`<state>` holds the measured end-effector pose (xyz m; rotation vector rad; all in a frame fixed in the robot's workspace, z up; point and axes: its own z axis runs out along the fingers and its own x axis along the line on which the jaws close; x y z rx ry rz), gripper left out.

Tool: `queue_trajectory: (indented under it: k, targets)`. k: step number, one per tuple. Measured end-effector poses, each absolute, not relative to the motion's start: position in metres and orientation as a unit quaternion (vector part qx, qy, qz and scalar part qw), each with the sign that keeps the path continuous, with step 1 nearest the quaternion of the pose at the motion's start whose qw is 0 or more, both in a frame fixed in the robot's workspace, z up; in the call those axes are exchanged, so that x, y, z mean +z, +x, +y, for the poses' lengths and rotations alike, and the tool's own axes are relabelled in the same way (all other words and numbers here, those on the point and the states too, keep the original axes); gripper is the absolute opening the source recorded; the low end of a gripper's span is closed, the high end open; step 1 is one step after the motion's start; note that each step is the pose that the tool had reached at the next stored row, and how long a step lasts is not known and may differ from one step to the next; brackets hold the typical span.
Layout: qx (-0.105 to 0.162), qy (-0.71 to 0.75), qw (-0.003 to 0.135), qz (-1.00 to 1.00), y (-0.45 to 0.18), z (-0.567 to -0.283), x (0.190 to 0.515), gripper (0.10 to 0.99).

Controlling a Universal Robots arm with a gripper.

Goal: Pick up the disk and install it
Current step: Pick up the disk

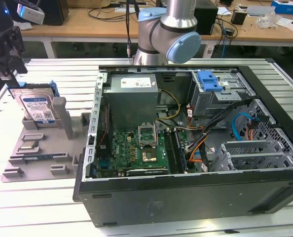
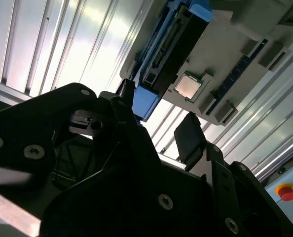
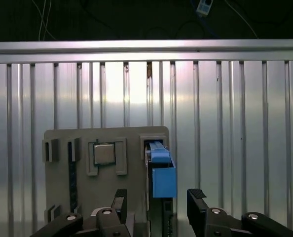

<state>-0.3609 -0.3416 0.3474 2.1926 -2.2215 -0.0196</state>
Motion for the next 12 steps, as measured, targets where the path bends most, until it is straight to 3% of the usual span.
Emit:
queue_trajectory:
  k: [12]
  targets:
    - [-0.006,0.71,0.01,-0.704,-0.364,-0.332,0.309,0.6]
